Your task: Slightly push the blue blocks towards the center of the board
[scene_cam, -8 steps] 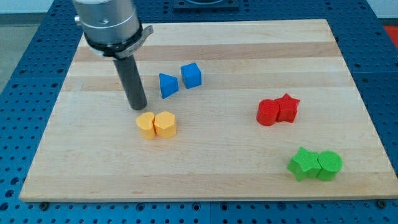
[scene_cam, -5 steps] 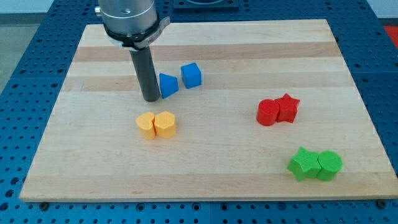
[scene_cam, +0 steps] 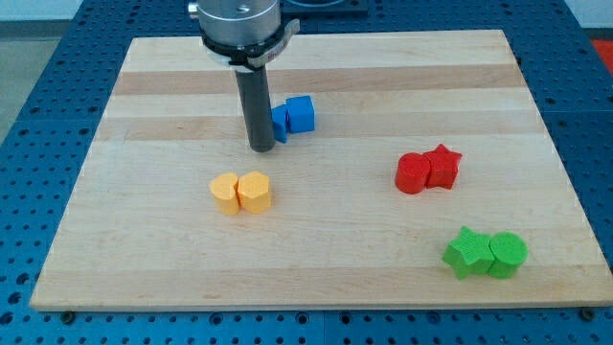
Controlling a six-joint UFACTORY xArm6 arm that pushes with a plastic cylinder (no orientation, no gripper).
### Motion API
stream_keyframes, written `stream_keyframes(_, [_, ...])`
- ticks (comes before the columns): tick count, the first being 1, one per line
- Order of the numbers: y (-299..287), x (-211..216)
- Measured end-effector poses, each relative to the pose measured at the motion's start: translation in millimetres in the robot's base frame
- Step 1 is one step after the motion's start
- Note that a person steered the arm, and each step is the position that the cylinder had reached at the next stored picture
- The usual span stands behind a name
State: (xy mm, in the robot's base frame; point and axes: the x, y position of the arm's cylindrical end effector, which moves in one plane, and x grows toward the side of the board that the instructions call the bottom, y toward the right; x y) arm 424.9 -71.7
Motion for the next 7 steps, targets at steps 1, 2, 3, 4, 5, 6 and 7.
stream_keyframes(1, [43.4,10.2])
stream_keyframes(2, [125.8,-1.9])
stream_keyframes(3, [196.8,-49.6])
stream_keyframes(4, [237.7,-115.7])
stream_keyframes(5, [246.5,-123.9])
stream_keyframes(6, [246.5,-123.9])
stream_keyframes(7, [261.2,-144.8])
